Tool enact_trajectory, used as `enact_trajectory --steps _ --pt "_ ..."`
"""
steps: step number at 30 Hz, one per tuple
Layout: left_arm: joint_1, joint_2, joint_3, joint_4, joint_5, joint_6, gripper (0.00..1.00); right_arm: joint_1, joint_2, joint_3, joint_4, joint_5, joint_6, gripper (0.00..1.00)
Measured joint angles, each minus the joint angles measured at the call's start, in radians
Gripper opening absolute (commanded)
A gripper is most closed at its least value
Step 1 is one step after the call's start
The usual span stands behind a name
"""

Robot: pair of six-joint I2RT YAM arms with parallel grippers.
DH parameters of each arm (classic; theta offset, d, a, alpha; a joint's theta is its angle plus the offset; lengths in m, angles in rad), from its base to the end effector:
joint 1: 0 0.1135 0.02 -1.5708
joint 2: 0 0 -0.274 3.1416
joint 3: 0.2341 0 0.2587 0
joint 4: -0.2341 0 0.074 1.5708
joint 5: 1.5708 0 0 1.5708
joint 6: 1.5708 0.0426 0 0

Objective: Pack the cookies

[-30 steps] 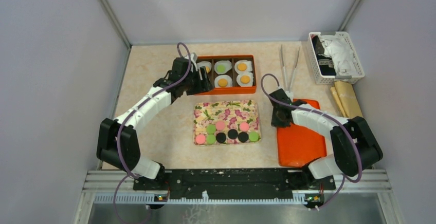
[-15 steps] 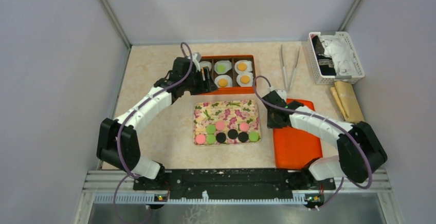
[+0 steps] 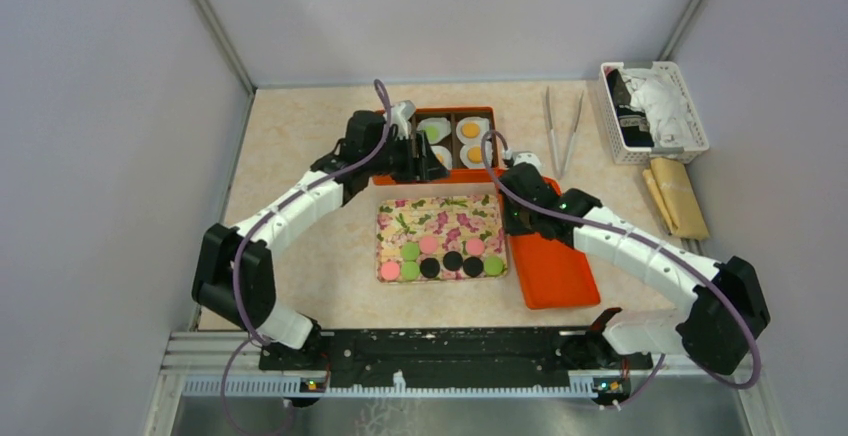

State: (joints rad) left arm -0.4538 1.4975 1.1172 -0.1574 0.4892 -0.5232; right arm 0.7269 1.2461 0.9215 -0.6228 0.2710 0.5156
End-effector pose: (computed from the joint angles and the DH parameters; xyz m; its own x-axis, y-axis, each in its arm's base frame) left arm 0.3074 -0.1722 0.2919 -0.7733 -0.1135 -0.6237 0.4194 0.6461 -0.6376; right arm 0.1999 0.1625 0.2564 -0.7859 -0.0632 -0.6151 -0.1563 0.9828 0.0988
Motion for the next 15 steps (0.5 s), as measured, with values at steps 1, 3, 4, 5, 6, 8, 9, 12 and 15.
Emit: enact_trajectory --steps 1,3,4,5,6,8,9,12,15 --pt "-0.01 0.01 0.0 0.014 0.011 -0.002 0.71 0.01 0.001 0.01 0.0 -0.003 -0.004 0.0" --pt "-0.031 0.035 0.0 0.037 0.029 -0.006 0.71 0.029 0.009 0.029 0.001 -0.009 -0.011 0.0" --pt "-0.042 0.05 0.0 0.044 0.036 -0.007 0.71 0.038 0.015 0.038 0.003 -0.012 -0.014 0.0" --pt "-0.054 0.068 0.0 0.051 0.043 -0.011 0.71 0.045 0.022 0.047 0.003 -0.014 -0.017 0.0" --pt "-0.064 0.081 0.0 0.053 0.047 -0.016 0.71 0.053 0.034 0.059 0.007 -0.017 -0.018 0.0" --pt "-0.082 0.102 0.0 0.057 0.051 -0.025 0.71 0.065 0.054 0.077 0.013 -0.027 -0.023 0.0" --pt "-0.093 0.112 0.0 0.061 0.053 -0.029 0.71 0.07 0.064 0.086 0.016 -0.032 -0.026 0.0" --pt "-0.12 0.124 0.0 0.072 0.053 -0.04 0.72 0.079 0.093 0.113 0.029 -0.045 -0.035 0.0" --pt "-0.138 0.125 0.0 0.088 0.053 -0.053 0.72 0.084 0.119 0.137 0.045 -0.05 -0.045 0.0"
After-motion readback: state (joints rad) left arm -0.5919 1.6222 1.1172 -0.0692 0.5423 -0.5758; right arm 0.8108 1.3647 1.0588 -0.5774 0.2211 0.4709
